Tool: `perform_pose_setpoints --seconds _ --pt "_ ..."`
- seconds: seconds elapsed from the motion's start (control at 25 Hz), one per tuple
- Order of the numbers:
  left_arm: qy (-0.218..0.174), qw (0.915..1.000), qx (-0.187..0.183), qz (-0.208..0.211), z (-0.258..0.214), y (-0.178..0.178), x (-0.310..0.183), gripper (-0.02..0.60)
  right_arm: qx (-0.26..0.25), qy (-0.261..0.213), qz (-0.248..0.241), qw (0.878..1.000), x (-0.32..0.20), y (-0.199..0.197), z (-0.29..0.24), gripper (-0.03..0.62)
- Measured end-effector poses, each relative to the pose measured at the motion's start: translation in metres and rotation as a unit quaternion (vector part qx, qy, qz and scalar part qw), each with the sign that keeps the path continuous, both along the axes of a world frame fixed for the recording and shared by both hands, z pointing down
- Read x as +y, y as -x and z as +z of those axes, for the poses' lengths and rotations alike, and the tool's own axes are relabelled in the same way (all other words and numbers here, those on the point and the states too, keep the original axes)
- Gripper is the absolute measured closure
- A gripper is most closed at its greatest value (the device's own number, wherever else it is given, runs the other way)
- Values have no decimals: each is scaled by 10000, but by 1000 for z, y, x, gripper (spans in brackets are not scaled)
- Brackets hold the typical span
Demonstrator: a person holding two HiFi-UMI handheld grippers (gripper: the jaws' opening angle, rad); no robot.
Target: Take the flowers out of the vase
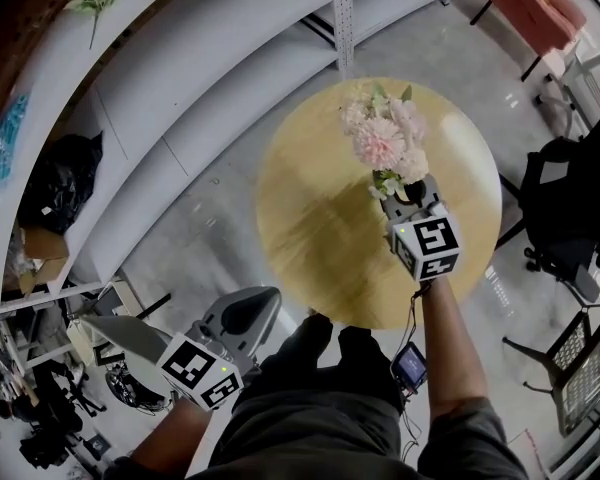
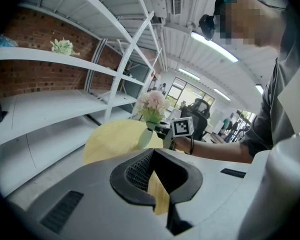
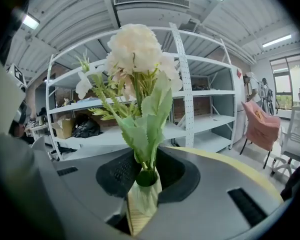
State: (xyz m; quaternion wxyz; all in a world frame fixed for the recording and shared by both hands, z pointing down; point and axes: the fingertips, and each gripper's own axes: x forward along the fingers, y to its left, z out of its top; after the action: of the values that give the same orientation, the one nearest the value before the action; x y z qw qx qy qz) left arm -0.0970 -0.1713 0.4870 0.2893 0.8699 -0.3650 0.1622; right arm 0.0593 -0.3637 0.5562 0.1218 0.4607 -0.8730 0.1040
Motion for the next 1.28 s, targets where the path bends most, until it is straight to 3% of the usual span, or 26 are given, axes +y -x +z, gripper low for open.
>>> perform_pose_setpoints --seconds 0.52,1.28 --pt "-314 9991 268 116 -29 -1 -10 572 -153 -139 144 9997 2 2 -52 530" --pt "-1164 9899 782 221 -112 -14 -11 572 -666 -853 293 9937 35 -15 -227 536"
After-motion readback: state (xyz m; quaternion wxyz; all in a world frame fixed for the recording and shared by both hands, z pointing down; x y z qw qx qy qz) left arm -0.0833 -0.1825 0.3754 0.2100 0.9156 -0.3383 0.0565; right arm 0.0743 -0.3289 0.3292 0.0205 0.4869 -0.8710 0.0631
